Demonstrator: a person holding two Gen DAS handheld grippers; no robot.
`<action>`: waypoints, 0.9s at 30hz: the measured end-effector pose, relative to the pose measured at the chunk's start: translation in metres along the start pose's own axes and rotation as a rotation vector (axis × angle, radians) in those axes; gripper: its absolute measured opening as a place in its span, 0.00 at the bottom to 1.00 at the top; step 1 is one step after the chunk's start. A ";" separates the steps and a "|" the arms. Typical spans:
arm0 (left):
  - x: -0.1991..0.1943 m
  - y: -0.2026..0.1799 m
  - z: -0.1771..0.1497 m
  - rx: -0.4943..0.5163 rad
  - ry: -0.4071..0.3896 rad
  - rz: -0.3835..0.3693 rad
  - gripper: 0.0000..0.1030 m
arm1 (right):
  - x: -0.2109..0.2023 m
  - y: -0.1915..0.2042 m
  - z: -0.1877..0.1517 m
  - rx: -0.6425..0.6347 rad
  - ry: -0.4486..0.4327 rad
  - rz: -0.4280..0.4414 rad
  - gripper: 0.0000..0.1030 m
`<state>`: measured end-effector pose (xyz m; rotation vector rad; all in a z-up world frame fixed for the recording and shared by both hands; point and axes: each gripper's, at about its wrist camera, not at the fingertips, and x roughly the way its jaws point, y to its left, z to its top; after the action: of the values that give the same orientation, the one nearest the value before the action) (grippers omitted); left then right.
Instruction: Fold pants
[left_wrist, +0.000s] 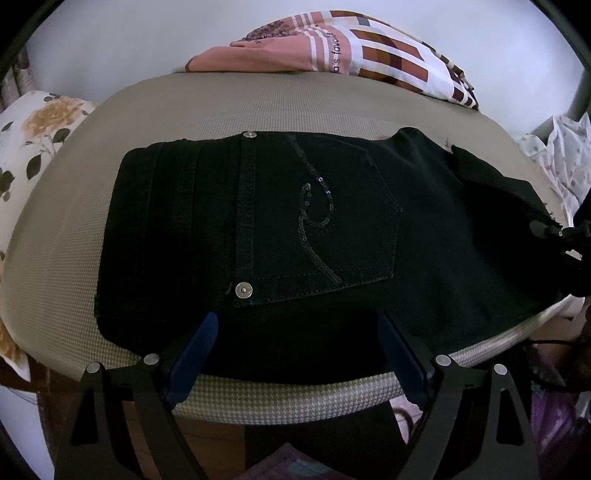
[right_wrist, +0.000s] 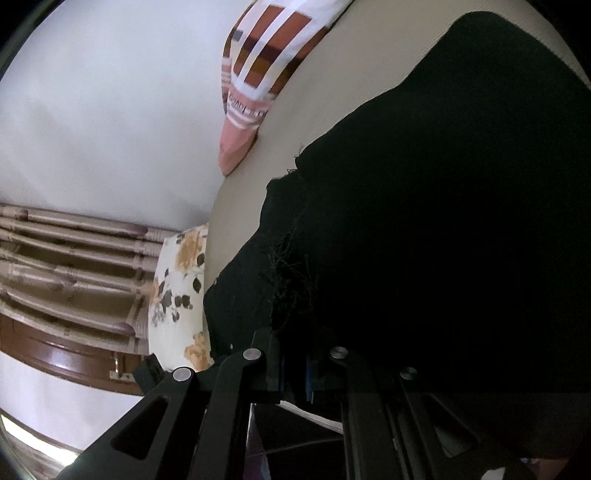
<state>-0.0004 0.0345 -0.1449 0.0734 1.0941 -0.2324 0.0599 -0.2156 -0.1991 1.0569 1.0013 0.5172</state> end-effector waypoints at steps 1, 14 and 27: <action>0.000 0.001 0.000 -0.001 0.000 -0.001 0.86 | 0.003 0.001 -0.001 -0.004 0.006 0.001 0.07; 0.001 0.000 0.000 0.001 0.002 0.000 0.86 | 0.019 0.006 -0.009 -0.038 0.051 -0.006 0.08; 0.001 -0.002 -0.002 0.004 0.002 0.003 0.86 | 0.036 0.023 -0.021 -0.157 0.096 -0.073 0.09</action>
<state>-0.0019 0.0330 -0.1471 0.0788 1.0960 -0.2317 0.0610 -0.1686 -0.1967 0.8597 1.0620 0.5808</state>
